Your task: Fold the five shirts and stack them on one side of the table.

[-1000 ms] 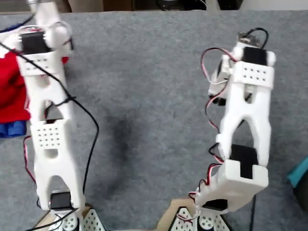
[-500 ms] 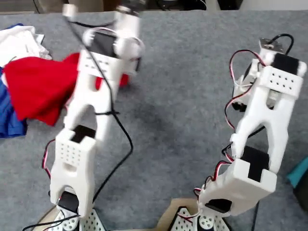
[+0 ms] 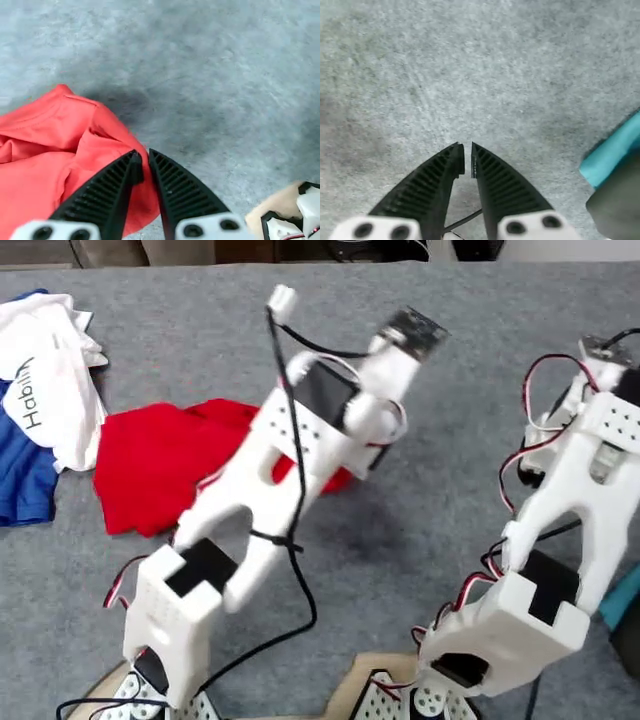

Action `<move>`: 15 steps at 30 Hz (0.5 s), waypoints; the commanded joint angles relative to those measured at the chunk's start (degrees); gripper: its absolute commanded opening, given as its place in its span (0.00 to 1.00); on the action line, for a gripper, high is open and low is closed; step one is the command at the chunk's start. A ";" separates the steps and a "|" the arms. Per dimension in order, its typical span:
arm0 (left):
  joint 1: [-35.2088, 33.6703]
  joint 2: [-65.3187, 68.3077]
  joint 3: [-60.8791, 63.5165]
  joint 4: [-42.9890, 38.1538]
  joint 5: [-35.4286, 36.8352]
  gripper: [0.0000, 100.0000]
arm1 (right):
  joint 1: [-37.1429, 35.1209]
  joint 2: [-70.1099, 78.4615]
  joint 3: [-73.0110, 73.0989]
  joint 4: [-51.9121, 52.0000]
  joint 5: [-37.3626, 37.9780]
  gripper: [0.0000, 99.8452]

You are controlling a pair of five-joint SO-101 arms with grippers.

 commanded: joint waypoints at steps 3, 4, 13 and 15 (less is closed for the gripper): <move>0.44 -4.00 -0.09 0.62 1.41 0.12 | 1.71 -3.91 -0.66 0.88 3.16 0.04; -1.05 -4.18 -0.09 0.62 3.60 0.18 | 1.45 -3.91 -0.66 1.58 3.87 0.04; -17.41 -4.79 1.05 0.62 8.00 0.32 | -2.68 -3.91 -0.22 2.99 9.41 0.04; -21.98 -6.99 4.66 0.62 5.45 0.32 | -4.26 -3.91 -0.04 2.99 9.14 0.04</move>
